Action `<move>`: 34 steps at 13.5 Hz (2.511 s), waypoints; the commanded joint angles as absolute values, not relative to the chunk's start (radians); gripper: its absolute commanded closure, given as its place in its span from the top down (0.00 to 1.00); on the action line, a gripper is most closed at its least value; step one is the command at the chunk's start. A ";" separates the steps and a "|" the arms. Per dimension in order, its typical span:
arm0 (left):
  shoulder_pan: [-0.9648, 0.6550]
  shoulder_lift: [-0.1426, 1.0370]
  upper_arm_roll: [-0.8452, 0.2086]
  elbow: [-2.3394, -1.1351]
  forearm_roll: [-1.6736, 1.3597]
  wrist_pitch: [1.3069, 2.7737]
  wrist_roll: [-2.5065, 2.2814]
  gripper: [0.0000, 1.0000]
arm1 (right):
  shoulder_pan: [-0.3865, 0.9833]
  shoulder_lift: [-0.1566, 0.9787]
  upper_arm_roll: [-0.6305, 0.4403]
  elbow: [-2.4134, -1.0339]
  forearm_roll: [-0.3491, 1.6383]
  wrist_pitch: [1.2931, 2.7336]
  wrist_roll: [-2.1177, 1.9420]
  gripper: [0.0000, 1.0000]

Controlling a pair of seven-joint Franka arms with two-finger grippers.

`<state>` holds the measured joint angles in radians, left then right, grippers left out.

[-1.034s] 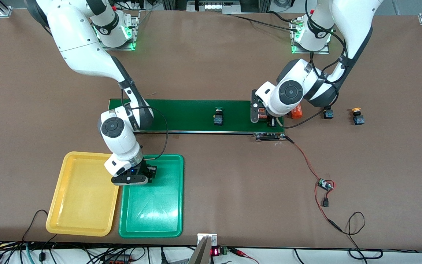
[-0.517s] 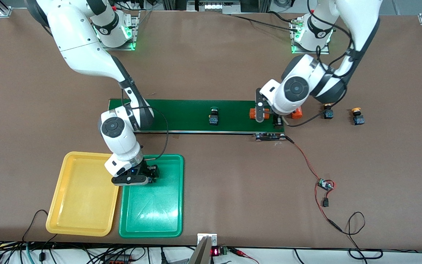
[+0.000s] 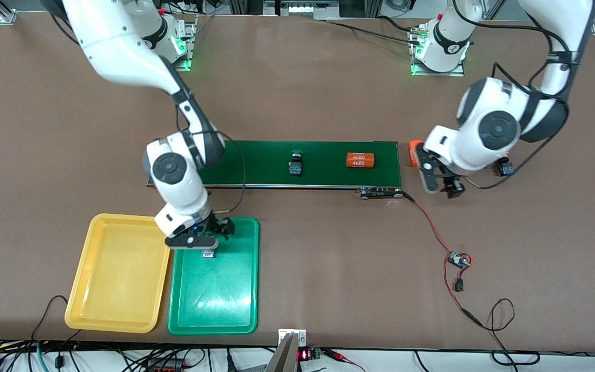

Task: Sort buttons by color to trays

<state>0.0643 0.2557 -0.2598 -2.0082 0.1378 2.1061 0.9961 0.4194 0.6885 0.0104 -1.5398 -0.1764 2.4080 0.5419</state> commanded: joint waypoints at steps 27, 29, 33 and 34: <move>0.227 0.293 -0.126 -2.391 -0.052 2.375 0.233 0.27 | 0.554 0.569 0.144 -1.744 -0.058 2.312 0.802 0.98; 0.224 0.284 -0.126 -2.391 -0.052 2.370 0.233 0.05 | 0.554 0.584 0.144 -1.744 -0.060 2.333 0.802 0.87; 0.212 0.243 -0.126 -2.378 -0.051 2.364 0.235 0.00 | 0.551 0.572 0.141 -1.743 -0.063 2.321 0.782 0.08; 0.204 0.233 -0.126 -2.375 -0.051 2.364 0.235 0.00 | 0.548 0.566 0.138 -1.737 -0.061 2.321 0.775 0.01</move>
<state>0.2229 0.2882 -0.1297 -2.3602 -0.0227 2.3649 0.2319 0.5543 0.5852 0.1403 -1.7384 -0.0637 2.3230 0.8010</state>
